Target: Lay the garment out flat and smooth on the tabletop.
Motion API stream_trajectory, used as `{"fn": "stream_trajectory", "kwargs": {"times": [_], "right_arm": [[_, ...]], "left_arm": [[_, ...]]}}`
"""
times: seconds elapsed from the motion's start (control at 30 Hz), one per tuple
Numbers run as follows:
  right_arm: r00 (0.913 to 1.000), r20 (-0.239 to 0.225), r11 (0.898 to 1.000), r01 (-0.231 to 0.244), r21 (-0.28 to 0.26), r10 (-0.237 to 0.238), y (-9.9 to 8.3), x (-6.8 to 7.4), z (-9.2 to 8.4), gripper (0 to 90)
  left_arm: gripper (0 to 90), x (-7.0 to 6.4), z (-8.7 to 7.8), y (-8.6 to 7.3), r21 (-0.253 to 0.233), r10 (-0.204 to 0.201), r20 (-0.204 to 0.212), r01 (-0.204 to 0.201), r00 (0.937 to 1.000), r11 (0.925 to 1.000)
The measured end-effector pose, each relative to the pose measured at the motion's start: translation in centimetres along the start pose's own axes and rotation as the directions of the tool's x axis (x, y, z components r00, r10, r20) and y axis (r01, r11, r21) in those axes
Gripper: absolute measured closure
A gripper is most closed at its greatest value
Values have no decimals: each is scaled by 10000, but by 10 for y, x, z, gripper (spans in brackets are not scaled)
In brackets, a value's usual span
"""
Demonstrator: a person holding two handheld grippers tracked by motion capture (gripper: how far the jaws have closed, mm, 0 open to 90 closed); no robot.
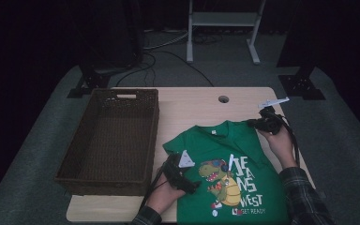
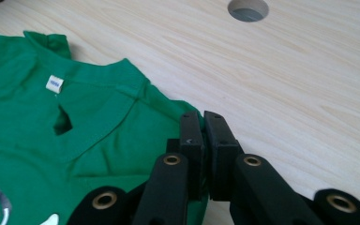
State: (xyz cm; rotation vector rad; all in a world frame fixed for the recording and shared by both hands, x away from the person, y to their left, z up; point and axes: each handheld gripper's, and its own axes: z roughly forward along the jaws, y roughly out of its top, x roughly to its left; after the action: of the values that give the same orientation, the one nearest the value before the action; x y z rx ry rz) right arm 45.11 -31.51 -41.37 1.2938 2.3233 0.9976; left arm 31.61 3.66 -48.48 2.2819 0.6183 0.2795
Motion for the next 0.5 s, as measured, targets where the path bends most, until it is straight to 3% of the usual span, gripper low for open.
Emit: {"fn": "stream_trajectory", "kwargs": {"times": [0.5], "right_arm": [[9976, 568, 9989, -401, 252, 386, -6, -14, 9, 870]], "left_arm": [[6, 0, 0, 0, -16, -4, -3, 4, 10000, 10000]]}}
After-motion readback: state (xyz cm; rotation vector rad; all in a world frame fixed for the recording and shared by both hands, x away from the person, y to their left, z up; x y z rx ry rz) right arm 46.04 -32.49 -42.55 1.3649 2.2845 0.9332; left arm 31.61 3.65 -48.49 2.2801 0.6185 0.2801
